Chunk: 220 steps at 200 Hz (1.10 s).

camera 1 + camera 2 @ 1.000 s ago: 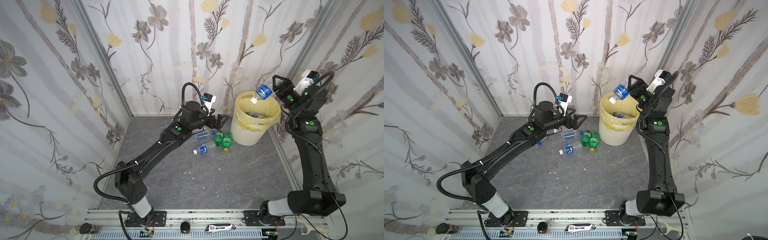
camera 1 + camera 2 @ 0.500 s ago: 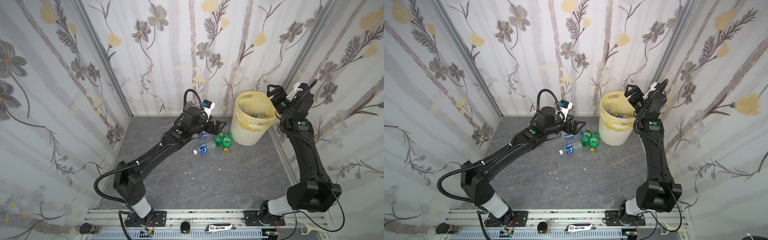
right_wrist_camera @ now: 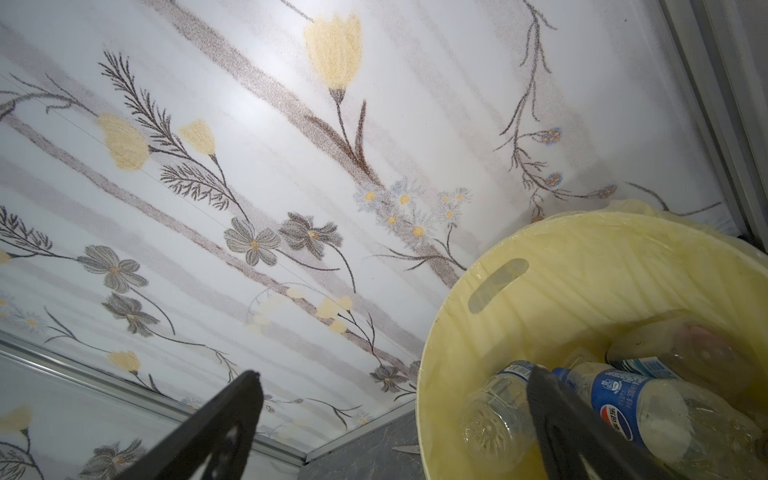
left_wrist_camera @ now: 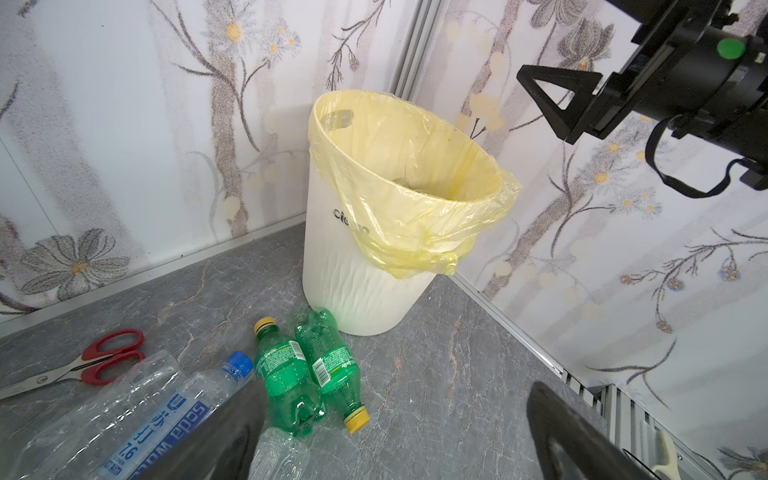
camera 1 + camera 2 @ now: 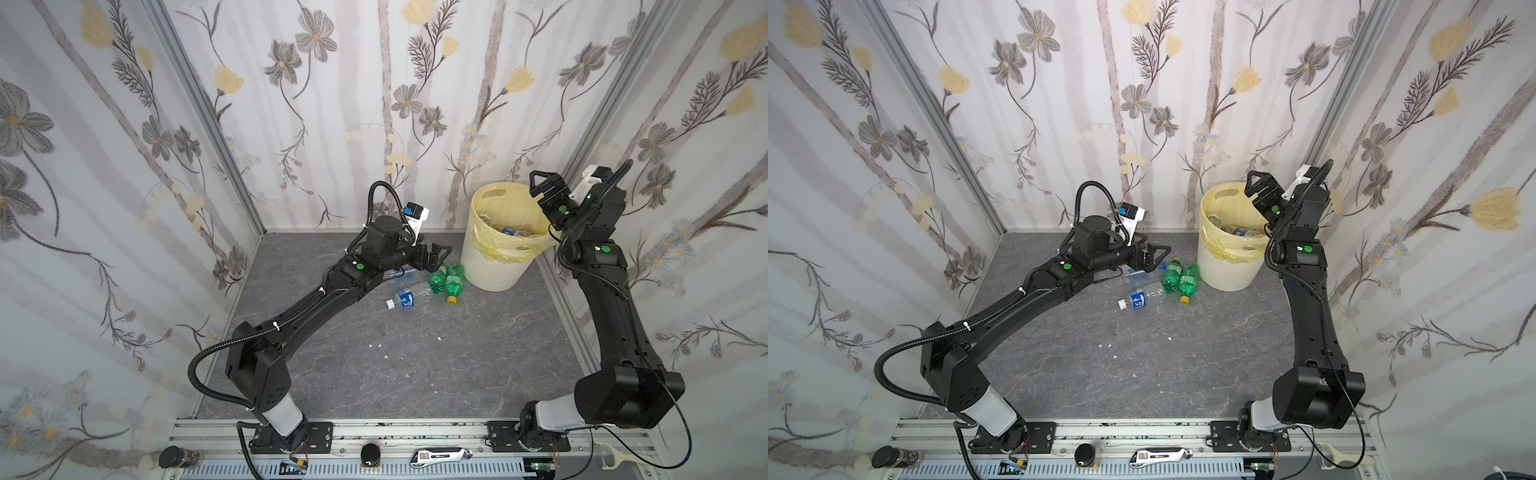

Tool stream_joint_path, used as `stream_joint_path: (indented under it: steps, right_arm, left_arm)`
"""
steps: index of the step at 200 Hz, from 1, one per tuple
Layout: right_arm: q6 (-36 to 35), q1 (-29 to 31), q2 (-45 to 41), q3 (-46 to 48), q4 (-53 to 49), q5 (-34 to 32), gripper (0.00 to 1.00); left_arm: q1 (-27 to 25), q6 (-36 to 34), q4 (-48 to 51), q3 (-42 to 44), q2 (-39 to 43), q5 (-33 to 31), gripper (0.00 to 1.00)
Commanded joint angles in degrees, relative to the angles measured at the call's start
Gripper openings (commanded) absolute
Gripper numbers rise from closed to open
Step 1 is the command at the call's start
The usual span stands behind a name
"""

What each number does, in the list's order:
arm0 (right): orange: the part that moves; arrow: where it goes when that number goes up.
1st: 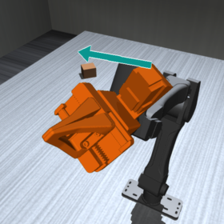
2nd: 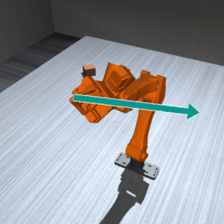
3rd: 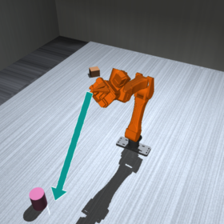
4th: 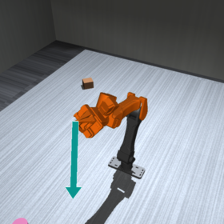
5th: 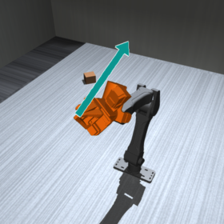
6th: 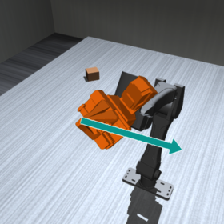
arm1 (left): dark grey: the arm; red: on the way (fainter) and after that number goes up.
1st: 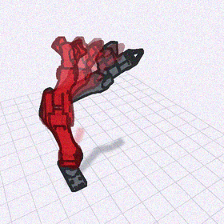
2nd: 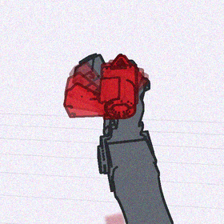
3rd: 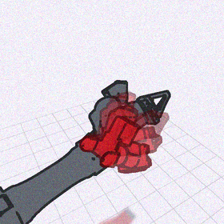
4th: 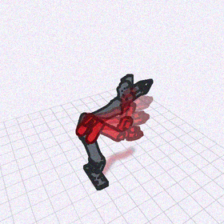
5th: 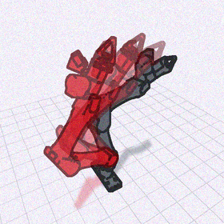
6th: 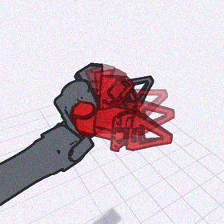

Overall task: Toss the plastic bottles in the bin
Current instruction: 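Move the right gripper back toward the pile while the left gripper lowers onto bottles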

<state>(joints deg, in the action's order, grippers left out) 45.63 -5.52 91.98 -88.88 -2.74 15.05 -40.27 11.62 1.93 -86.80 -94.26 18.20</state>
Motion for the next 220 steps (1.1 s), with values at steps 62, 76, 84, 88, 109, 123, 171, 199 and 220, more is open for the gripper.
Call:
stream_joint_path:
  steps: [62,76,84,88,109,123,171,199,220]
  right_arm:
    - [-5.11,6.62,-3.76,2.67,-2.39,-0.21,1.00]
    - [-6.09,8.78,-4.24,4.02,-2.90,-1.25,1.00]
    - [-6.78,10.24,-4.50,4.93,-3.20,-1.82,1.00]
    - [-7.12,11.08,-4.61,5.50,-3.30,-2.03,1.00]
    - [-9.07,15.32,-5.22,8.42,-4.09,-4.12,1.00]
    - [-9.99,17.93,-5.74,10.99,-4.19,-4.80,1.00]
    - [-13.10,22.92,-8.99,20.25,-4.93,-6.65,1.00]
    - [-14.16,24.37,-10.37,24.55,-6.02,-7.46,1.00]
    - [-13.74,24.82,-11.12,28.45,-4.79,-7.09,1.00]
  left_arm:
    - [1.08,0.05,-1.49,6.10,2.04,-2.78,1.00]
    - [1.64,0.43,-1.43,7.64,1.99,-2.49,1.00]
    - [1.90,0.29,-1.48,8.67,2.14,-2.72,1.00]
    - [1.94,0.10,-1.40,9.18,2.15,-3.01,1.00]
    - [2.32,-1.38,-1.49,12.23,2.28,-5.43,1.00]
    - [2.62,-2.70,-1.41,15.35,1.85,-7.09,1.00]
    - [2.95,-3.97,-1.41,20.66,-1.69,-7.92,1.00]
    - [2.97,-4.92,-1.41,21.67,-3.58,-7.93,0.99]
    - [2.97,-5.33,-1.36,21.95,-5.26,-7.74,0.97]
